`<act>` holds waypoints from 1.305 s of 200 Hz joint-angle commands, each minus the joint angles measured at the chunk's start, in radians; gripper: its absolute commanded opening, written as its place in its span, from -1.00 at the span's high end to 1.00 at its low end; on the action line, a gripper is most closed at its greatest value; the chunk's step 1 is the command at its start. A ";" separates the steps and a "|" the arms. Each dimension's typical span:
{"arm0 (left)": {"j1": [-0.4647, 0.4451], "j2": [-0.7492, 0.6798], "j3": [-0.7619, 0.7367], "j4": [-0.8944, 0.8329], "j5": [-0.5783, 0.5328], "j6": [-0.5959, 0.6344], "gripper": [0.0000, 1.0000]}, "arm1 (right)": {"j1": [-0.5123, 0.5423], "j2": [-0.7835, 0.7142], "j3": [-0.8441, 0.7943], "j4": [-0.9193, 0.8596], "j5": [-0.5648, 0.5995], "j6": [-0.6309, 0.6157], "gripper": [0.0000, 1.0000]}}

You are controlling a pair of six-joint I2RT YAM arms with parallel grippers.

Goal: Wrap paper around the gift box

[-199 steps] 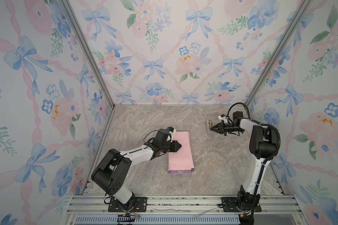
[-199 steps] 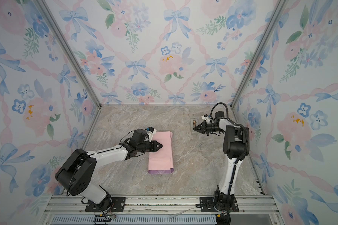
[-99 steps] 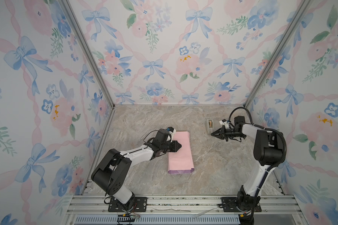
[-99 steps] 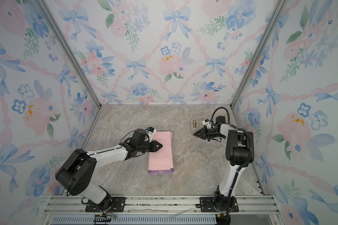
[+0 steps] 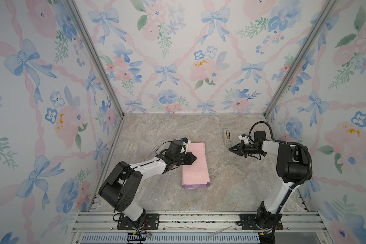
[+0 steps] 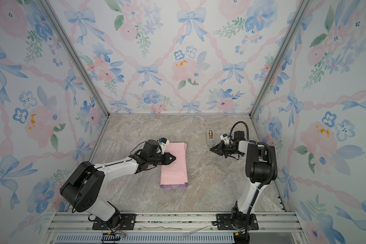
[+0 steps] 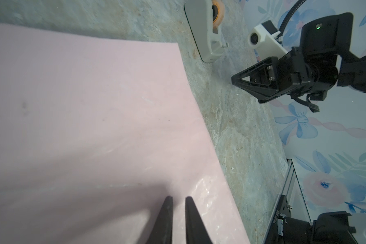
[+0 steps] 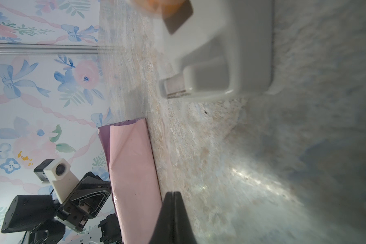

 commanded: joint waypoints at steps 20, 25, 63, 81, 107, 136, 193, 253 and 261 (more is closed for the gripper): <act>0.000 -0.001 0.011 -0.054 -0.018 0.002 0.68 | -0.006 0.027 -0.032 0.030 0.049 0.037 1.00; 0.000 0.000 0.011 -0.054 -0.018 0.003 0.68 | -0.007 0.029 -0.033 0.032 0.055 0.040 1.00; -0.003 -0.004 0.008 -0.054 -0.024 0.001 0.68 | -0.005 0.039 -0.037 0.022 0.123 0.064 1.00; -0.004 -0.005 0.006 -0.054 -0.025 0.001 0.68 | -0.005 0.037 -0.033 0.004 0.146 0.064 1.00; -0.004 -0.005 0.006 -0.054 -0.027 0.001 0.68 | 0.001 0.029 -0.028 -0.025 0.207 0.063 1.00; -0.004 -0.005 0.008 -0.054 -0.029 0.000 0.68 | 0.012 0.018 -0.021 -0.061 0.276 0.068 1.00; -0.004 -0.006 0.008 -0.054 -0.029 0.003 0.68 | 0.024 -0.004 0.007 -0.138 0.397 0.059 1.00; -0.005 -0.010 0.005 -0.054 -0.029 0.004 0.68 | 0.027 -0.082 -0.019 -0.099 0.322 0.041 1.00; -0.006 -0.010 0.005 -0.054 -0.029 0.004 0.68 | 0.029 -0.116 -0.024 -0.098 0.296 0.026 1.00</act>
